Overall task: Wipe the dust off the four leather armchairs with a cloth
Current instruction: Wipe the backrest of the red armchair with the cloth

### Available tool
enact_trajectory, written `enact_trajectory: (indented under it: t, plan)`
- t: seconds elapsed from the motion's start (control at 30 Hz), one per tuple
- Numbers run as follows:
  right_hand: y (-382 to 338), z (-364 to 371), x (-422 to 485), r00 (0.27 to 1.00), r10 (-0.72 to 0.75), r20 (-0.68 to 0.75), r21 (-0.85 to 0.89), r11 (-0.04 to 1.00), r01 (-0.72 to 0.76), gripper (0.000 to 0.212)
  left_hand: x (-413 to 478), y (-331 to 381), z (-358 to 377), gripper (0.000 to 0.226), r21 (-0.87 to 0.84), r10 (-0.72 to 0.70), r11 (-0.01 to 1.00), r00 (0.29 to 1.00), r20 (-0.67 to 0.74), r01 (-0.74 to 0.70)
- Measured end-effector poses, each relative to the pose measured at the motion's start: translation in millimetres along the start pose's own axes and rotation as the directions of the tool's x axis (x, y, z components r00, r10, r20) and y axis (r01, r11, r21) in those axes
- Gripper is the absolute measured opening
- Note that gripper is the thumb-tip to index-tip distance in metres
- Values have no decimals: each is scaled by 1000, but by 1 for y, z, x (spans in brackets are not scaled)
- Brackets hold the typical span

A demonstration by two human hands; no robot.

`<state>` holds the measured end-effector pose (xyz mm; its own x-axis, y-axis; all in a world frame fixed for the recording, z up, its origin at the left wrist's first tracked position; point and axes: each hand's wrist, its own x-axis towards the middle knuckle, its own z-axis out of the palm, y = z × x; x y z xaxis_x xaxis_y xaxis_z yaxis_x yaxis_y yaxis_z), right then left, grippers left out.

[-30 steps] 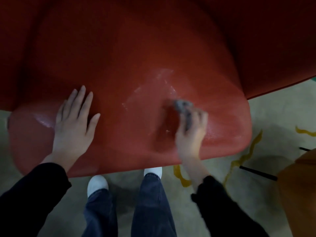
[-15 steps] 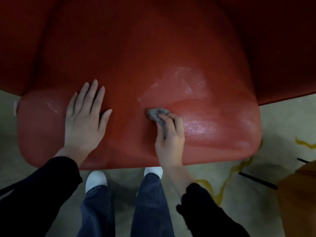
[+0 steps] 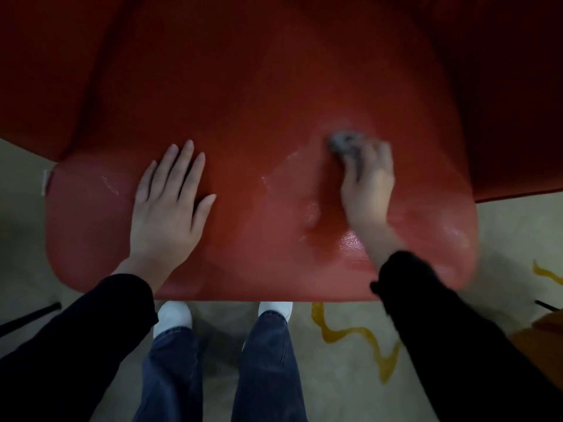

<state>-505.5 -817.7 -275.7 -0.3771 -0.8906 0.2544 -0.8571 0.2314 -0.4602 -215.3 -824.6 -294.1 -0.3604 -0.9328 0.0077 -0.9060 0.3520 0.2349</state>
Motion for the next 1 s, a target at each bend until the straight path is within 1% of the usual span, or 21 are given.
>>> enact_trajectory:
  t: [0.07,0.13,0.2,0.27,0.37,0.4,0.5,0.57,0.6,0.63,0.7,0.77,0.87,0.93,0.97,1.0]
  plan:
    - [-21,-1,-38,987,-119,105,87,990,110,17,0,0,0,59,-1,1,1000,1000,-1,-1]
    - [-34,-8,-65,963,-170,209,170,976,135,18,0,0,0,59,-1,0,1000,1000,-3,0]
    - [-35,-16,-65,945,-194,263,224,965,136,18,0,-1,1,59,-1,1,1000,1000,-13,-1]
    - [-27,-22,-40,963,-165,211,194,973,124,17,0,0,1,58,-6,0,1000,1000,-15,0]
    - [1,-23,24,998,-25,58,57,998,22,18,0,-1,1,59,9,-6,1000,1000,-12,6]
    - [10,-21,44,999,18,38,26,999,-19,21,0,-1,1,59,16,-6,1000,1000,-9,6]
    - [20,-6,76,992,106,68,-22,994,-104,27,0,-1,2,59,26,-4,1000,1000,-10,5]
    - [8,9,73,994,95,54,-43,995,-93,27,0,-1,2,59,25,-4,1000,1000,-11,4]
    - [-3,15,64,998,37,60,-36,999,-35,25,0,-1,3,59,23,-3,1000,1000,-13,3]
    - [-16,20,51,995,-58,86,-3,998,58,23,0,-1,3,59,21,-2,1000,1000,-18,2]
    - [-41,22,15,949,-271,163,105,961,256,17,0,-2,3,58,25,3,1000,1000,-26,-3]
    - [-56,16,-27,869,-421,260,207,903,376,15,0,-3,2,58,28,13,1000,999,-31,-12]
    - [-55,-3,-78,691,-591,416,336,806,488,17,0,-3,1,58,13,25,1000,999,-34,-24]
    - [-47,-16,-94,580,-667,468,404,745,531,18,0,-2,0,58,13,25,1000,999,-33,-25]
    - [-42,-21,-95,559,-681,473,415,732,540,19,0,-2,0,58,15,23,1000,999,-29,-22]
    - [-37,-26,-91,580,-672,461,402,741,538,21,0,-2,0,58,14,20,1000,1000,-24,-20]
